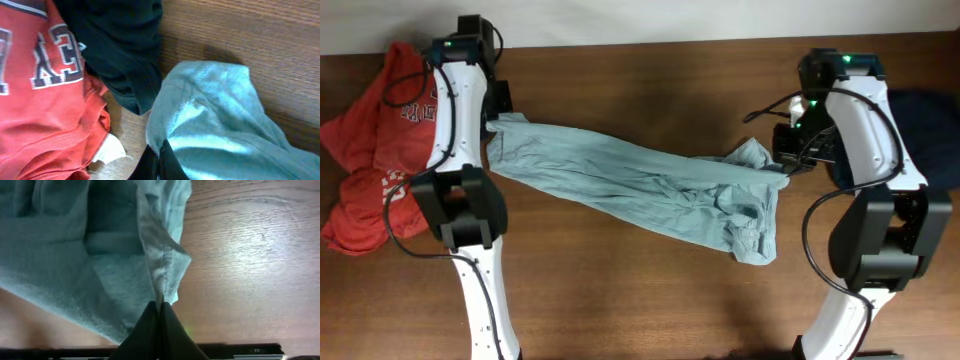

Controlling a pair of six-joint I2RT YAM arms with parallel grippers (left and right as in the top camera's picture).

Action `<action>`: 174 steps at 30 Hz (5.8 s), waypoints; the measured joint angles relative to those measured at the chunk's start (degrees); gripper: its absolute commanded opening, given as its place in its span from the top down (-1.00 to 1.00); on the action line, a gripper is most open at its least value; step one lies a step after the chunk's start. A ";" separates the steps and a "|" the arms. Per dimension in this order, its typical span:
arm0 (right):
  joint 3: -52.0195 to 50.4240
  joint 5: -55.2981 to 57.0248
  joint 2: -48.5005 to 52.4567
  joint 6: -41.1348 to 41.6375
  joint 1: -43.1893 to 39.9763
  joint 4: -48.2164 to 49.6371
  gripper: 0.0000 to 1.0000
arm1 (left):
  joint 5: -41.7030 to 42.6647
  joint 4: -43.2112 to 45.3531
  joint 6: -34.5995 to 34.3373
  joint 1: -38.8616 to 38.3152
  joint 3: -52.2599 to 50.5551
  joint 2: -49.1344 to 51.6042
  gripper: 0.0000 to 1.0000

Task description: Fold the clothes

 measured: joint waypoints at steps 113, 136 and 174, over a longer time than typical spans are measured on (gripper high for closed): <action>-16.96 -6.43 -23.34 0.07 6.45 12.20 -0.71 | 13.99 9.79 13.68 1.68 -18.10 -1.68 0.99; -16.98 -6.43 -23.34 0.04 6.45 12.20 -0.71 | 21.68 7.87 13.57 0.61 -20.22 -9.86 0.99; -16.98 -6.43 -23.34 0.04 6.45 11.76 -0.70 | 22.29 -0.94 15.34 -24.24 -20.22 -15.58 0.99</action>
